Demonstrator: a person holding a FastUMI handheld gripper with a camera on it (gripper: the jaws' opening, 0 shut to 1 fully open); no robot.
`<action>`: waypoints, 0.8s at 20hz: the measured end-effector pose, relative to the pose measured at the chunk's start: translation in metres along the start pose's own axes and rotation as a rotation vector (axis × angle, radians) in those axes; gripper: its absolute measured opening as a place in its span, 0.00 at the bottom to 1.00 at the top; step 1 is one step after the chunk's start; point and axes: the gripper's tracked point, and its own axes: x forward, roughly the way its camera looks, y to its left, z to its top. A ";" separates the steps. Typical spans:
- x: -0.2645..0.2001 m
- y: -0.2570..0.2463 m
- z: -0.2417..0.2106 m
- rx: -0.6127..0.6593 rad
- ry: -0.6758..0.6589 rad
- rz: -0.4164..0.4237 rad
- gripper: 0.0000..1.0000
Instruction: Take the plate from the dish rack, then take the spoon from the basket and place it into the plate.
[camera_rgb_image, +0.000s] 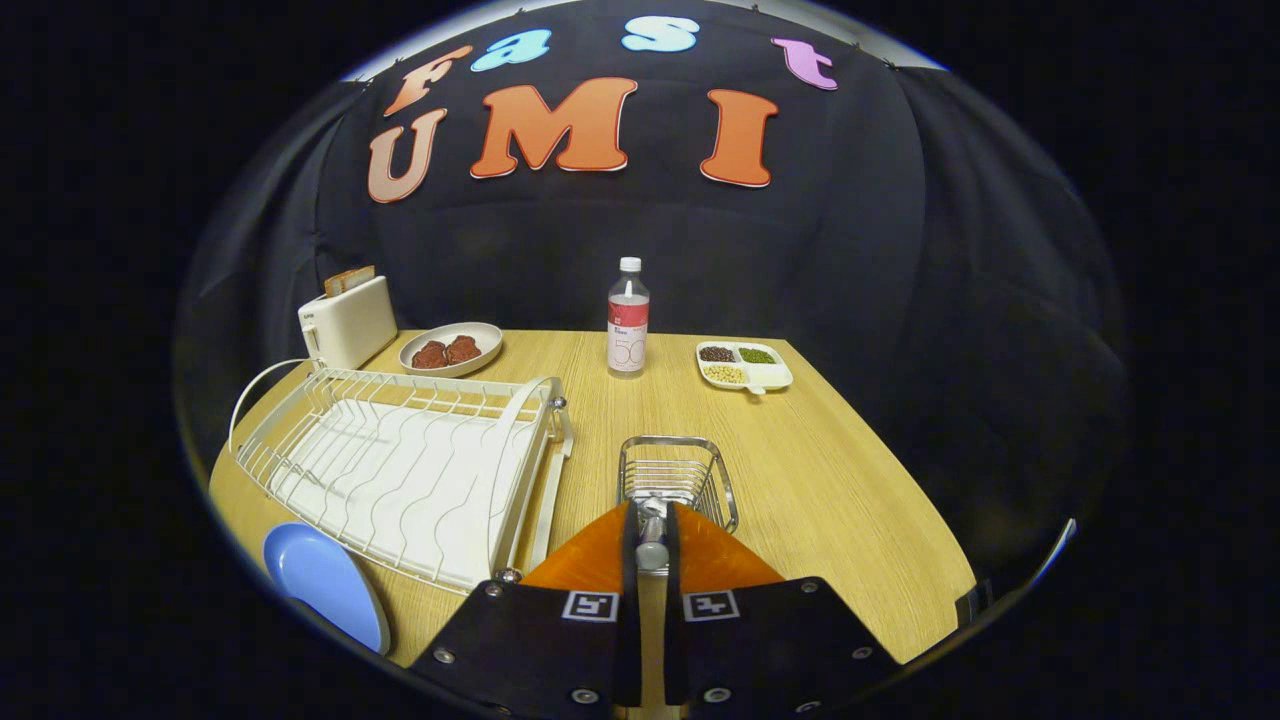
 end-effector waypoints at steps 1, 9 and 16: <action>-0.001 -0.001 0.001 0.010 0.003 -0.007 0.07; -0.039 -0.006 0.036 0.024 -0.064 -0.039 0.07; -0.085 0.037 0.071 0.044 -0.126 0.007 0.07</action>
